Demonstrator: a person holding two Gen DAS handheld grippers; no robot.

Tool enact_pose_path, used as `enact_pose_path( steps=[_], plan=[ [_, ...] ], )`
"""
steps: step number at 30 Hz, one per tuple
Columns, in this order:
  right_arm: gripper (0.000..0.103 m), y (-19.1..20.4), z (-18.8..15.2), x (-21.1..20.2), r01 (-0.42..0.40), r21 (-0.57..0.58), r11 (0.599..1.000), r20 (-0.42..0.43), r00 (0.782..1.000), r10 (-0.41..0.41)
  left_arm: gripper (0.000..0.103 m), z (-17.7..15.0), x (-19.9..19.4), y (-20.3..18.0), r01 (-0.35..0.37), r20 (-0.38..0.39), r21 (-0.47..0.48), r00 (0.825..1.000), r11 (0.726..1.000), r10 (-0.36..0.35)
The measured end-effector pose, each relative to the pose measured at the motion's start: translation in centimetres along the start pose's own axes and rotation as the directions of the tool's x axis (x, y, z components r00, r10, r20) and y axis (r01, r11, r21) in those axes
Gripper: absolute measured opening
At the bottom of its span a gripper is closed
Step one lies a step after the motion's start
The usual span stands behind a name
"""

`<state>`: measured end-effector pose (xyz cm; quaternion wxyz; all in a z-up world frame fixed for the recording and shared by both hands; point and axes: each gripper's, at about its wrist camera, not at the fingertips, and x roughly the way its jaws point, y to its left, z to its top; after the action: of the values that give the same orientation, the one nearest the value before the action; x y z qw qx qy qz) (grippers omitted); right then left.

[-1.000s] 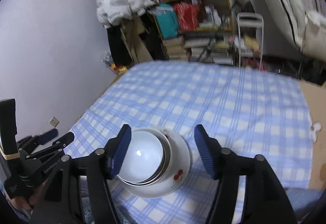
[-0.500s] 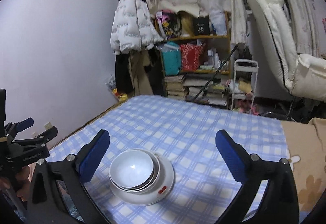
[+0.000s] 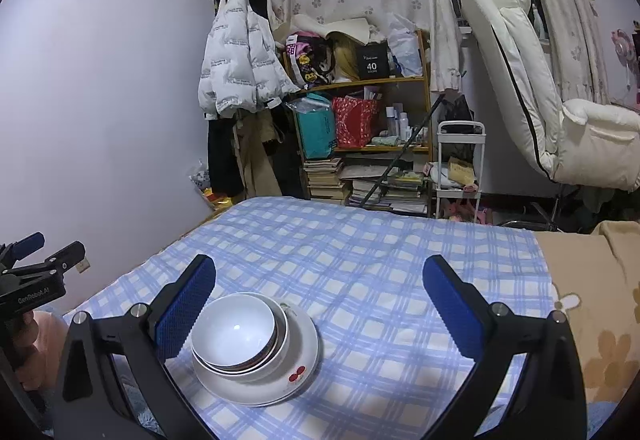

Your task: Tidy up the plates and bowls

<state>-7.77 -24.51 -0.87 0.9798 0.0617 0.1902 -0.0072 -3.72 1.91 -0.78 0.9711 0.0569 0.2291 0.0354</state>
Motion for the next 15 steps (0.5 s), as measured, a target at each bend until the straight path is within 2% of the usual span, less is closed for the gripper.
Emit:
enact_pose_path(
  steps=[15],
  plan=[
    [0.103,-0.38,-0.32,0.57,0.015,0.012,1.000,-0.030,0.999,-0.015,0.096,-0.70,0.90,-1.05,-0.016,-0.024,0.033,1.000,0.999,0.017]
  ],
)
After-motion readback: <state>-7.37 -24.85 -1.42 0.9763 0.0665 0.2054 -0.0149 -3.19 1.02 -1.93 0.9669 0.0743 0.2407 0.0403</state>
